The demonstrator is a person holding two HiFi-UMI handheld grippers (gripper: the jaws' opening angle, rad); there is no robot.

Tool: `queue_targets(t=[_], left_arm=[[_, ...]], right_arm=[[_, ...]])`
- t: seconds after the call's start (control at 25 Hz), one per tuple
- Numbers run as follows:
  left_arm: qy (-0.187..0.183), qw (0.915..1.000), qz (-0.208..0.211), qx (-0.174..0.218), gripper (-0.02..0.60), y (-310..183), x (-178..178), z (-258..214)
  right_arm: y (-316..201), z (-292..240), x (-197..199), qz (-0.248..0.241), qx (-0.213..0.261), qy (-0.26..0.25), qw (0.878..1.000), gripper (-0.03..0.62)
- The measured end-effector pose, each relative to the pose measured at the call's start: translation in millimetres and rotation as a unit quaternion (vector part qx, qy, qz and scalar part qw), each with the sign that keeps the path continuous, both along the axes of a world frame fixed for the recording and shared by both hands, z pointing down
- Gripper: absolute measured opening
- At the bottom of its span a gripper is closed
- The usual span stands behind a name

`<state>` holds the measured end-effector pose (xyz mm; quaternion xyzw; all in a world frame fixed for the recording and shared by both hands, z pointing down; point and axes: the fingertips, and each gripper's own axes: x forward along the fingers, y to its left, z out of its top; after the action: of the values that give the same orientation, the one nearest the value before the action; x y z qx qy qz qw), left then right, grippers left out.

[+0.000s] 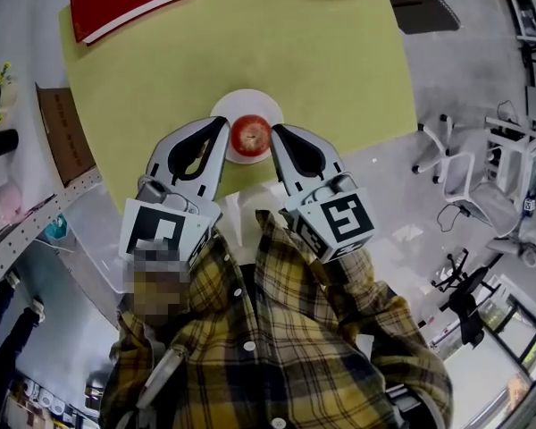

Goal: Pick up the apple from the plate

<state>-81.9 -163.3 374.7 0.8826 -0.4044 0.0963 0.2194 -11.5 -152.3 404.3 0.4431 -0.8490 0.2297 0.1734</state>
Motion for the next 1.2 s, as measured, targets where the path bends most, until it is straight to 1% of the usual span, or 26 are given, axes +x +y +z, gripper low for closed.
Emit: queue_targets(t=[0.24,0.28,0.32,0.36,0.72,0.84,1.0,1.2], left_arm=[[-0.002,1.0,-0.001,-0.009,0.006,4.4,-2.5,9.8],[-0.001,0.9999,-0.001,-0.011,0.006,4.9,-2.8,10.9],[0.0,0.9999,-0.001,-0.012,0.006,5.5,-2.9,11.8],[0.001,0.9999,-0.001,-0.013,0.006,6.0,-3.0,12.6],[0.004,0.9997,-0.003,-0.025,0.006,9.2,-7.0,22.0],[0.002,0.9995,-0.003,-0.031,0.006,11.3,-10.6,26.3],[0.001,0.9993,-0.006,-0.037,0.006,11.5,-13.9,31.5],[0.001,0.9992,-0.003,-0.039,0.006,8.5,-13.8,34.1]], right_arm=[[3.9,11.7,-4.7,-0.003,-0.012,-0.02,1.0,0.0],[4.3,12.9,-6.2,-0.005,-0.013,-0.025,1.0,0.024],[5.1,14.4,-7.8,-0.007,-0.016,-0.03,0.999,0.072],[6.3,16.2,-9.3,-0.009,-0.02,-0.035,0.999,0.095],[17.1,39.2,-21.4,-0.048,-0.033,-0.024,0.998,0.279],[20.0,47.6,-25.0,-0.055,-0.037,-0.013,0.998,0.334],[21.0,60.5,-27.4,-0.061,-0.04,0.004,0.997,0.368],[19.4,71.5,-28.6,-0.063,-0.041,0.018,0.997,0.376]])
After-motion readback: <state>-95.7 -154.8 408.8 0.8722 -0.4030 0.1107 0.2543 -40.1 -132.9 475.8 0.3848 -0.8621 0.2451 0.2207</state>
